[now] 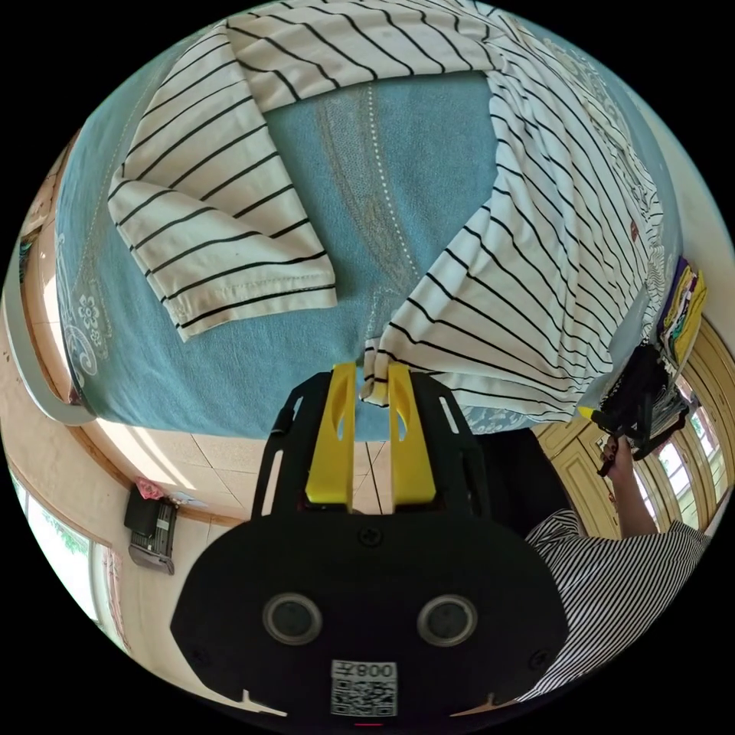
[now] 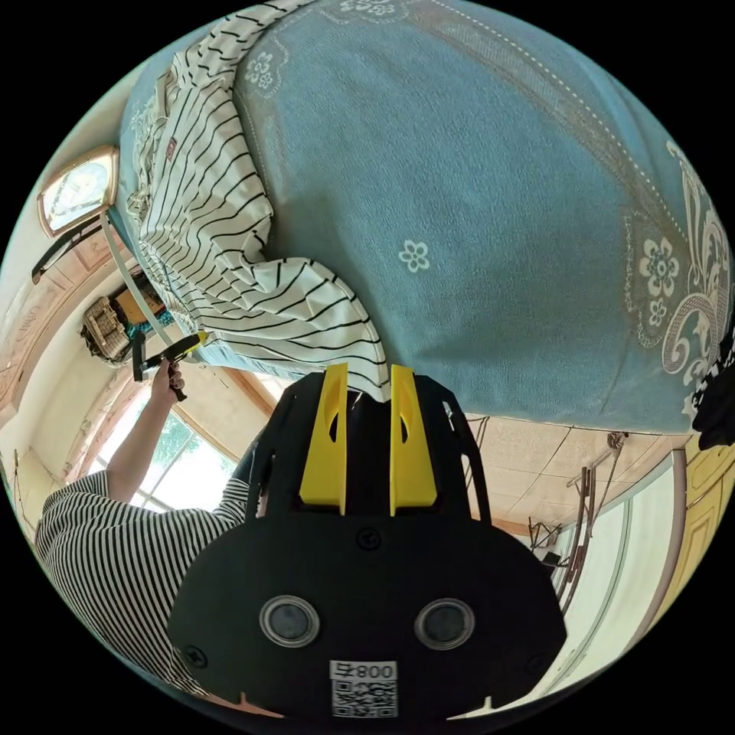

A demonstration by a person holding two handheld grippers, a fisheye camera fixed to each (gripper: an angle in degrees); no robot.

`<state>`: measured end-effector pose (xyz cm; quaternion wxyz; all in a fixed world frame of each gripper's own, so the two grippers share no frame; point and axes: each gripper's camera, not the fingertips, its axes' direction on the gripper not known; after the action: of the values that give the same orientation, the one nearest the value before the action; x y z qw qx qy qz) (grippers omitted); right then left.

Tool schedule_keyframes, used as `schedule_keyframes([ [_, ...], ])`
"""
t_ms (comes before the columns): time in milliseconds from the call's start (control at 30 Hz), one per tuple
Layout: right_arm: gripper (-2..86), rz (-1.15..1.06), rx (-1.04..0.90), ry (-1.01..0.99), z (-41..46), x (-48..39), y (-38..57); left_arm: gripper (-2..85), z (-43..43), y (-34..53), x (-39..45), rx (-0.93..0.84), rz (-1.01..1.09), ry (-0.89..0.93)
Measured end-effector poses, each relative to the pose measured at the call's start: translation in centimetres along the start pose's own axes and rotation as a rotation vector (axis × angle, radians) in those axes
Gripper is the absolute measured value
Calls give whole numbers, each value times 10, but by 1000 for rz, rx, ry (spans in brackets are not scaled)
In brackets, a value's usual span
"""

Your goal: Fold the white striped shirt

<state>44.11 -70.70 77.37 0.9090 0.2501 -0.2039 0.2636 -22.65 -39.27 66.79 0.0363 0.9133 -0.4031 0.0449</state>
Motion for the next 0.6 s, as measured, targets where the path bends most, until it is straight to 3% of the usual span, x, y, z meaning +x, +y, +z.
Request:
schedule_keyframes([
  [200,22,34,-18,78,21,8,-12,33,-7,-1,-1,-21,21,32],
  [600,3,-94,-151,61,-9,20,23,20,-19,73,-15,-98,26,112],
])
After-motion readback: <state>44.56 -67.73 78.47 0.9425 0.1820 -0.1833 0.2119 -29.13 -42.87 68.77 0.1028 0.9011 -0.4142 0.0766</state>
